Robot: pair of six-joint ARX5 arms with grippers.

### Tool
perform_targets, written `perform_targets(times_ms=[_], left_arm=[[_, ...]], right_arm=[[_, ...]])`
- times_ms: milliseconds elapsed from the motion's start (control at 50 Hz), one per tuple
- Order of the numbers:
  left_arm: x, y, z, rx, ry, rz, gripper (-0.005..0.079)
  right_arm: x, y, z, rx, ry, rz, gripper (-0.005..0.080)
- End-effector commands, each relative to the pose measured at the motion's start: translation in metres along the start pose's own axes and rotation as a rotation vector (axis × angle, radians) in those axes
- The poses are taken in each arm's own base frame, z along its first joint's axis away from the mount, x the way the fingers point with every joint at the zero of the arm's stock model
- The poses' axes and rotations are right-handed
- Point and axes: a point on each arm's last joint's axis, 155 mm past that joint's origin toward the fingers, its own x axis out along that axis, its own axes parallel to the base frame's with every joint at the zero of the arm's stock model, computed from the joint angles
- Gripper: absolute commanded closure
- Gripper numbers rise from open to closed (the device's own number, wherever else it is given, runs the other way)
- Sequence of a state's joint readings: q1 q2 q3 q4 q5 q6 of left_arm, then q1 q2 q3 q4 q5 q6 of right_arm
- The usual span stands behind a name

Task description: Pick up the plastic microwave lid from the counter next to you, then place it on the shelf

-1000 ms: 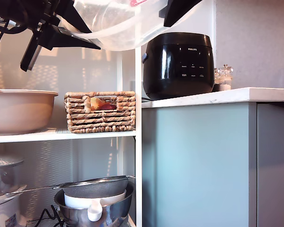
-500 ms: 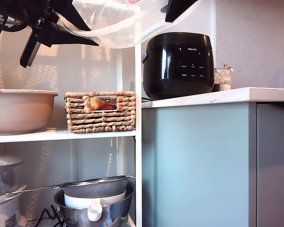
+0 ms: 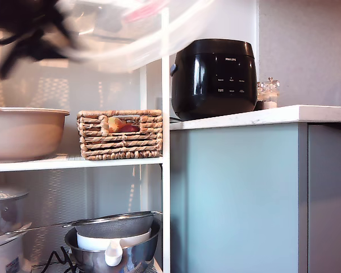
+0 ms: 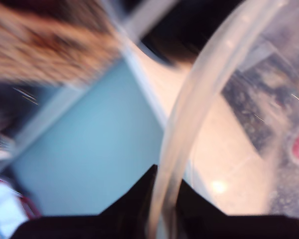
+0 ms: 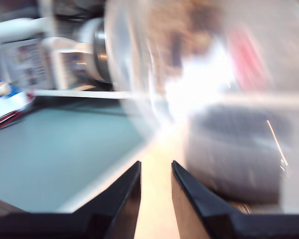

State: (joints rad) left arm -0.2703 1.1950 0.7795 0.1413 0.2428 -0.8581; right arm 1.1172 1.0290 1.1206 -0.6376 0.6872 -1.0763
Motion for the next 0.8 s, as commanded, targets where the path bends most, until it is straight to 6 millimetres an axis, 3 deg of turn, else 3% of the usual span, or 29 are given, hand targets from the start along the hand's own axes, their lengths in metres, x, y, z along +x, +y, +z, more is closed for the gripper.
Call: perform_targets(times_ms=[0,240,380,560,780], left_arm=[[0.002,-0.004,-0.007,0.009,0.015,-0.022,0.0764],[0.001,0.002,-0.001,0.003,-0.002,-0.006,0.0764],[0.0,0.005,0.002,0.0,-0.008,0.001,0.0764],[0.0,0.007,0.002,0.009,0.0,0.002,0.0764],[0.0,0.005,-0.002,0.014,0.016,-0.007,0.0764]], right_arm=[[0.003,0.001,0.004,0.001,0.002,0.005,0.0561],[0.002,-0.005,-0.003,0.102,0.026,-0.017,0.0567],[-0.001,-0.015,-0.017,0.383,0.053,-0.06,0.0774],[-0.001,-0.033,-0.048,0.807,0.088,-0.138,0.0763],[0.018,-0.054,-0.082,1.112,0.043,-0.15,0.0763]])
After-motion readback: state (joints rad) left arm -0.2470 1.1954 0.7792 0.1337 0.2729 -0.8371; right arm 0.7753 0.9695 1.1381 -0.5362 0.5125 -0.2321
